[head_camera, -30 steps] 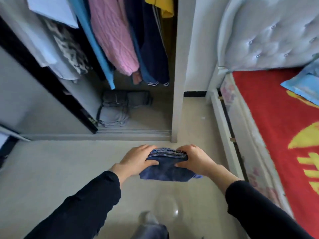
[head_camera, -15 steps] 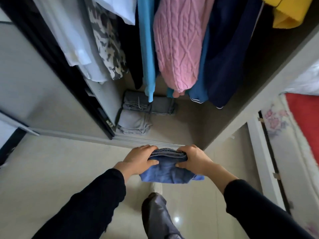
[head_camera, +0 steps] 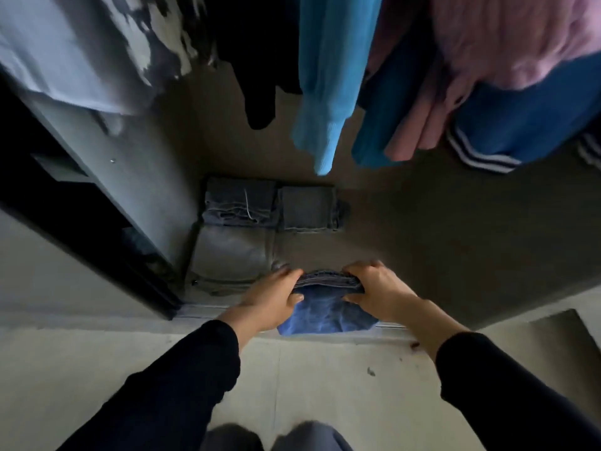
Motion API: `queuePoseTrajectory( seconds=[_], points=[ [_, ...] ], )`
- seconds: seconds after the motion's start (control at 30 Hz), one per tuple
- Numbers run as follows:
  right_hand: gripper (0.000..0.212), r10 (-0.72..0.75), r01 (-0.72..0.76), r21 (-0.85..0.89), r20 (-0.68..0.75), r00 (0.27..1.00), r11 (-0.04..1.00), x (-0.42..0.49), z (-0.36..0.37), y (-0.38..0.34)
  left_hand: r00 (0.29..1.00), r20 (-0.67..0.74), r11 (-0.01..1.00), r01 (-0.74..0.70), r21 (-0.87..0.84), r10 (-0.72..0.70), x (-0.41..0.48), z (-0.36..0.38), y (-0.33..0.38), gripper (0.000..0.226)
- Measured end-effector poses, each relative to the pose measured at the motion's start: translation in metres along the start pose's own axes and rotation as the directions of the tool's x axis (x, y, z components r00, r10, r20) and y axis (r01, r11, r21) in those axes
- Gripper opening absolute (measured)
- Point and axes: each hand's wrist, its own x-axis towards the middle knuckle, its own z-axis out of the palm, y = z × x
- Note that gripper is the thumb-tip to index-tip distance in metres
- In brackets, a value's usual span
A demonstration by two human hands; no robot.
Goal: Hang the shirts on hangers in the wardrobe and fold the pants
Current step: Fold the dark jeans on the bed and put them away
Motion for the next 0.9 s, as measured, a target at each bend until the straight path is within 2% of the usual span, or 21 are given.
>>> queuePoseTrajectory(
  seconds=[0.13, 0.23, 0.3, 0.37, 0.43, 0.5, 0.6, 0.7, 0.9],
  points=[
    [0.037, -0.001, -0.007, -0.062, -0.123, 0.992, 0.998, 0.056, 0.035, 0.031, 0.987, -0.141, 0.994, -0.073, 0.083, 0.084, 0.063, 0.025, -0.039, 0.048],
    [0.044, -0.042, -0.004, -0.159, -0.279, 0.959, 0.987, 0.081, 0.059, 0.051, 0.922, -0.331, 0.976, -0.159, 0.146, 0.2, 0.098, 0.044, -0.056, 0.047],
    [0.048, -0.075, 0.007, -0.187, -0.363, 0.929, 0.982, 0.088, 0.088, 0.062, 0.884, -0.412, 0.974, -0.18, 0.135, 0.221, 0.111, 0.065, -0.065, 0.05],
    [0.053, -0.035, -0.034, -0.19, -0.344, 0.938, 0.981, 0.087, 0.128, 0.073, 0.908, -0.353, 0.967, -0.166, 0.194, 0.227, 0.116, 0.1, -0.075, 0.059],
    [0.062, 0.065, -0.104, -0.224, -0.175, 0.982, 0.969, 0.082, 0.176, 0.083, 0.967, -0.162, 0.934, -0.133, 0.331, 0.196, 0.115, 0.145, -0.086, 0.068],
    [0.067, 0.138, -0.14, -0.257, -0.028, 0.99, 0.956, 0.075, 0.218, 0.09, 0.991, -0.007, 0.908, -0.122, 0.402, 0.137, 0.11, 0.186, -0.094, 0.072],
    [0.068, 0.17, -0.178, -0.233, -0.056, 0.984, 0.956, 0.072, 0.246, 0.099, 0.991, -0.048, 0.919, -0.097, 0.381, 0.125, 0.111, 0.215, -0.102, 0.072],
    [0.067, 0.114, -0.124, -0.272, -0.054, 0.992, 0.954, 0.085, 0.24, 0.107, 0.986, -0.089, 0.907, -0.091, 0.412, 0.139, 0.122, 0.215, -0.105, 0.074],
    [0.072, 0.146, -0.15, -0.349, -0.036, 0.989, 0.925, 0.127, 0.227, 0.1, 0.989, -0.123, 0.892, -0.013, 0.451, 0.077, 0.151, 0.206, -0.111, 0.078]
  ],
)
